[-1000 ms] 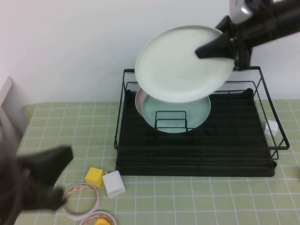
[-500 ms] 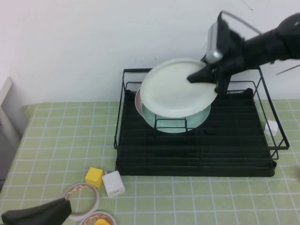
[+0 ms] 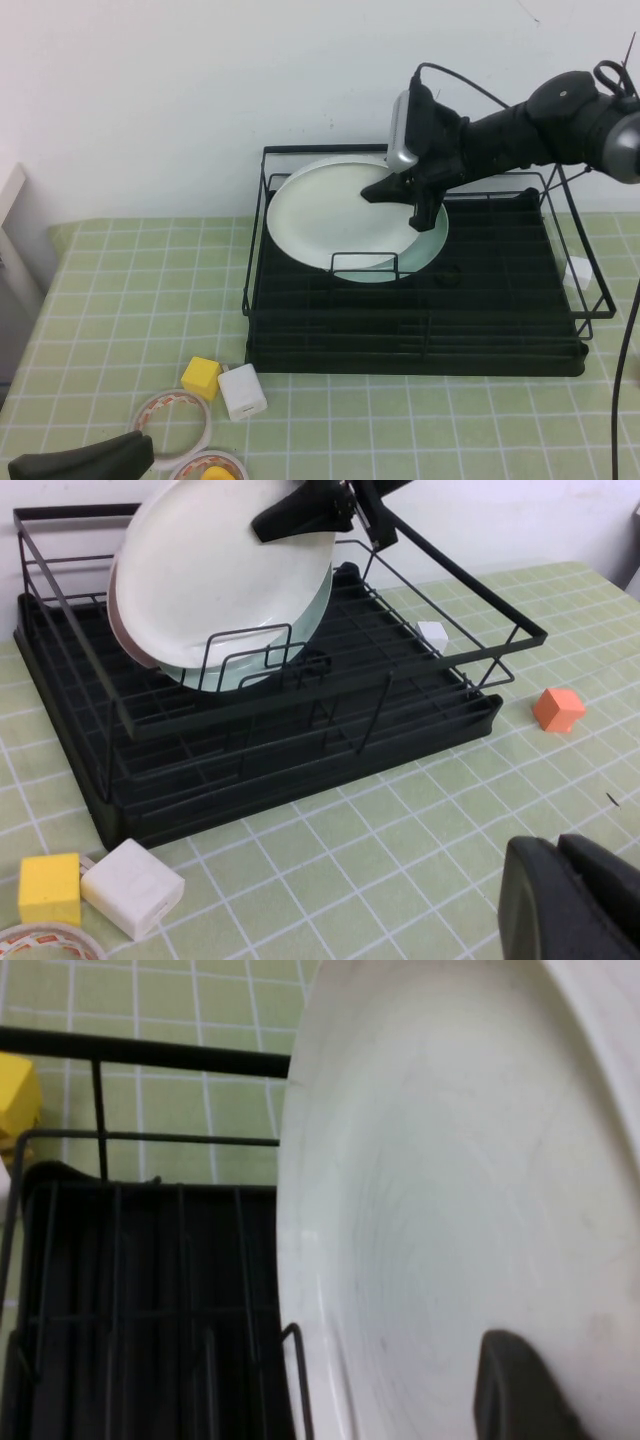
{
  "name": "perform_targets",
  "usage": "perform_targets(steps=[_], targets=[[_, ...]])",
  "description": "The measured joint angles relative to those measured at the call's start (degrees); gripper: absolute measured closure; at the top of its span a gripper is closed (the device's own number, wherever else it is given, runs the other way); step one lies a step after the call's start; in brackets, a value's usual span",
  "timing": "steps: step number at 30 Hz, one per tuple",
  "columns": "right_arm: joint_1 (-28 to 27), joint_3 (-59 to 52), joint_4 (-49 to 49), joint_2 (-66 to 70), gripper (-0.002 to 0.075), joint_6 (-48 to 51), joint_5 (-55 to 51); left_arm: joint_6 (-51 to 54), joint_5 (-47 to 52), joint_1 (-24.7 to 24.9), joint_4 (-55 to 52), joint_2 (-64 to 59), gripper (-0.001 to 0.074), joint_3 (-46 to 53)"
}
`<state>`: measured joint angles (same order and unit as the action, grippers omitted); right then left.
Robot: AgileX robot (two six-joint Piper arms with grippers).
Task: Place plate on rack
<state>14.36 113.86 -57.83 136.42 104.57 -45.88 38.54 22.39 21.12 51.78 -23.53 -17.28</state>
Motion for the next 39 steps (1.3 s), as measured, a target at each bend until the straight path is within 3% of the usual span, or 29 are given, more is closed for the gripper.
perform_targets(steps=[12, 19, 25, 29, 33, 39], targets=[[0.09, 0.0, 3.9, 0.0, 0.0573, -10.96, 1.64, 0.0, 0.12, 0.0, -0.09, 0.0, 0.0736, 0.0], [0.09, 0.0, 5.85, 0.0, 0.0363, -13.21, 1.38, 0.0, 0.12, 0.0, -0.09, 0.0, 0.0736, 0.0], [-0.27, 0.0, 9.76, -2.91, 0.0317, -17.84, -0.72, 0.0, 0.12, 0.0, -0.12, 0.0, 0.0736, 0.0], [-2.19, 0.0, 12.86, -8.27, 0.0358, -24.51, -1.38, 0.0, 0.22, 0.0, -0.21, 0.0, 0.0736, 0.0], [-4.78, 0.0, 16.72, -15.95, 0.0474, -33.01, -4.97, -2.33, 1.3, 0.0, -4.26, 0.0, 0.0736, 0.0], [-9.89, 0.1, 18.46, -27.23, 0.0682, -40.04, -17.55, -26.1, 3.0, 0.0, -25.14, 0.0, 0.0736, 0.0]])
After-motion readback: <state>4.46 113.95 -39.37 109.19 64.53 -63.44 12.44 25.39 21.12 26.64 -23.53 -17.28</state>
